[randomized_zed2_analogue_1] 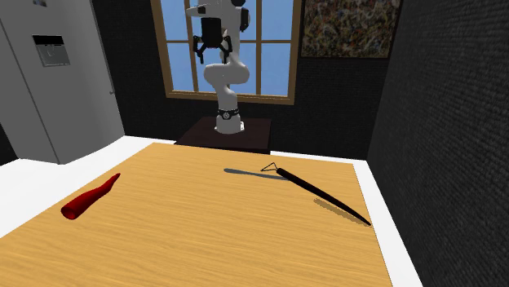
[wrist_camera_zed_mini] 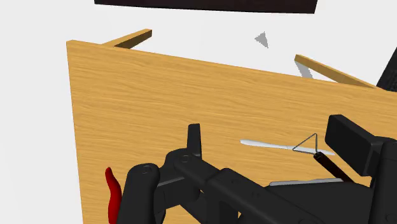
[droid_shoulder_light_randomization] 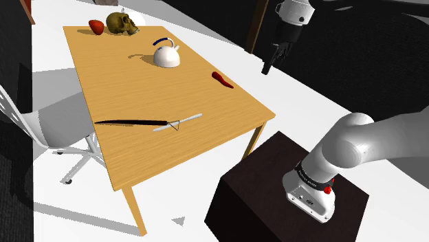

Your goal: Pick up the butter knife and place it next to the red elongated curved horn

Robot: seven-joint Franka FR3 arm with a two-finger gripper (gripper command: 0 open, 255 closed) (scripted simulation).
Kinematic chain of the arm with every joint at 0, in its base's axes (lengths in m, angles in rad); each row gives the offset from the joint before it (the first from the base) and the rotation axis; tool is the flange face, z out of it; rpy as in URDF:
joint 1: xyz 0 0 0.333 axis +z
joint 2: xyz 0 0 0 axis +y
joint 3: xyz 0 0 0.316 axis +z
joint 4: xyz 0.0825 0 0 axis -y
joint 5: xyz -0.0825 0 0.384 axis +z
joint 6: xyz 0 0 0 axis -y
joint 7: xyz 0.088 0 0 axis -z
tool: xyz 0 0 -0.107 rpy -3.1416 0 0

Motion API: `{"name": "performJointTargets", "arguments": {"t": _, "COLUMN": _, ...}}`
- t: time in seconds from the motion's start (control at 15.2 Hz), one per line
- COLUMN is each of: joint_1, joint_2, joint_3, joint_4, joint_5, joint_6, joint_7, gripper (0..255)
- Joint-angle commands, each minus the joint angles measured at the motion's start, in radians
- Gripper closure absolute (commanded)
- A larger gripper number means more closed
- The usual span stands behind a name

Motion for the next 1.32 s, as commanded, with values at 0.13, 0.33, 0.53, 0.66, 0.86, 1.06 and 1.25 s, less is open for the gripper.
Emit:
{"name": "performJointTargets", "arguments": {"t": 0.13, "joint_1": 0.017, "joint_2": 0.078, "joint_3": -0.016, "joint_4": 0.013, "joint_5": -0.01, "joint_6": 0.049, "joint_7": -0.069, "gripper": 0}}
{"name": "performJointTargets", "arguments": {"t": 0.33, "joint_1": 0.043, "joint_2": 0.198, "joint_3": -0.035, "joint_4": 0.044, "joint_5": -0.022, "joint_6": 0.116, "joint_7": -0.17, "gripper": 0}}
{"name": "performJointTargets", "arguments": {"t": 0.53, "joint_1": 0.068, "joint_2": 0.321, "joint_3": -0.048, "joint_4": 0.085, "joint_5": -0.029, "joint_6": 0.174, "joint_7": -0.267, "gripper": 0}}
{"name": "performJointTargets", "arguments": {"t": 0.66, "joint_1": 0.084, "joint_2": 0.403, "joint_3": -0.053, "joint_4": 0.119, "joint_5": -0.032, "joint_6": 0.207, "joint_7": -0.331, "gripper": 0}}
{"name": "performJointTargets", "arguments": {"t": 0.86, "joint_1": 0.105, "joint_2": 0.524, "joint_3": -0.053, "joint_4": 0.176, "joint_5": -0.035, "joint_6": 0.249, "joint_7": -0.423, "gripper": 0}}
{"name": "performJointTargets", "arguments": {"t": 1.06, "joint_1": 0.124, "joint_2": 0.643, "joint_3": -0.047, "joint_4": 0.24, "joint_5": -0.039, "joint_6": 0.282, "joint_7": -0.51, "gripper": 0}}
{"name": "performJointTargets", "arguments": {"t": 1.25, "joint_1": 0.14, "joint_2": 0.759, "joint_3": -0.034, "joint_4": 0.31, "joint_5": -0.045, "joint_6": 0.306, "joint_7": -0.592, "gripper": 0}}
